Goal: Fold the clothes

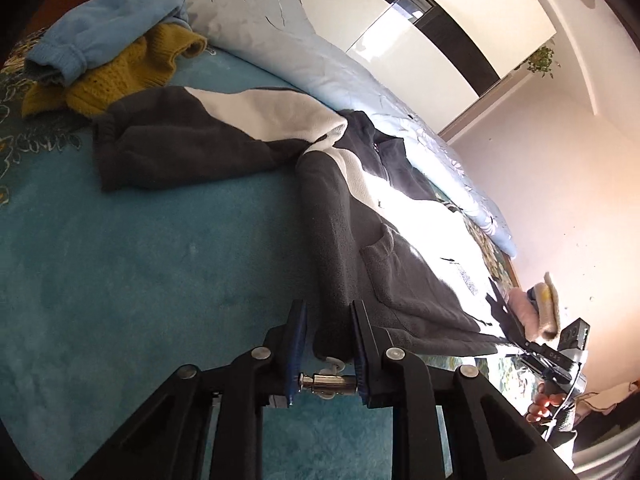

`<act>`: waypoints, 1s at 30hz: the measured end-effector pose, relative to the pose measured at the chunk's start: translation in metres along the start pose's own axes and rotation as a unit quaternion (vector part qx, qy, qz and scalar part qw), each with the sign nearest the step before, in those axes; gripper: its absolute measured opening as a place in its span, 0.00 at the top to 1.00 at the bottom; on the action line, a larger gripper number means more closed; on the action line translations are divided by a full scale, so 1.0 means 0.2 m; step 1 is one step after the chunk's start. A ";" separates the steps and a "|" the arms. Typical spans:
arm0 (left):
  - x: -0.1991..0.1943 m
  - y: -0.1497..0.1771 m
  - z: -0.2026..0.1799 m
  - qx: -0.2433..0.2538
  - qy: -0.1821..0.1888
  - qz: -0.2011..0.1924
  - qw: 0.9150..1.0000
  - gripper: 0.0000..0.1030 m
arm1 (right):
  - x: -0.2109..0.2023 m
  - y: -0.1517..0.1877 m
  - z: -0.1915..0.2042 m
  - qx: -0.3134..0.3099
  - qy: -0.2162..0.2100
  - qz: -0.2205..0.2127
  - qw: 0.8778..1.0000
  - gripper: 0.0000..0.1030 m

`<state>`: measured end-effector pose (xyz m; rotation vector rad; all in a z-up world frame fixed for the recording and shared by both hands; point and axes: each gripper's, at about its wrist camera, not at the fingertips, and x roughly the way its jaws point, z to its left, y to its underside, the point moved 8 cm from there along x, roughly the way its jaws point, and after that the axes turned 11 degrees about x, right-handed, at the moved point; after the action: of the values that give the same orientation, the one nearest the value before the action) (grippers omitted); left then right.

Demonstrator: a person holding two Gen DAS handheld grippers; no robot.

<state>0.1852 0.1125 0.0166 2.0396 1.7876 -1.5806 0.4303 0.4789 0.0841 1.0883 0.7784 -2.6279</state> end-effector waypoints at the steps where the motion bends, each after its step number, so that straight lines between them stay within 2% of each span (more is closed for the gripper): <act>1: 0.02 0.03 0.01 -0.001 -0.004 0.008 1.000 0.91 | 0.00 0.02 -0.02 0.000 0.003 0.002 1.000 0.84; 5: 0.10 0.12 0.07 -0.007 -0.019 0.026 0.999 0.91 | 0.08 0.11 -0.15 0.031 0.011 0.029 0.999 0.84; 10: 0.07 0.09 0.07 -0.016 0.005 0.010 1.000 0.86 | 0.14 0.11 -0.20 0.046 0.012 0.033 0.998 0.83; 12: 0.06 0.09 0.06 -0.009 0.008 0.010 1.000 0.83 | 0.12 0.10 -0.21 0.046 0.011 0.031 0.998 0.81; 15: 0.03 0.11 0.04 0.006 0.008 0.011 1.000 0.67 | 0.08 0.12 -0.23 0.028 0.029 0.031 0.999 0.75; 17: 0.03 0.15 0.03 0.027 -0.007 0.021 0.999 0.58 | 0.05 0.14 -0.24 0.017 0.042 0.031 0.999 0.74; 24: 0.06 0.26 0.00 0.108 -0.072 0.055 0.990 0.56 | -0.06 0.19 -0.30 -0.024 0.085 0.030 0.996 0.68; 30: 0.14 0.19 -0.06 0.111 -0.075 0.044 0.990 0.53 | 0.05 0.22 -0.21 -0.074 0.101 0.043 0.991 0.68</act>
<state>0.2167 0.1264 -0.0169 1.9885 1.5119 -1.9257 0.4644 0.4637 0.0343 1.3268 0.9285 -2.3726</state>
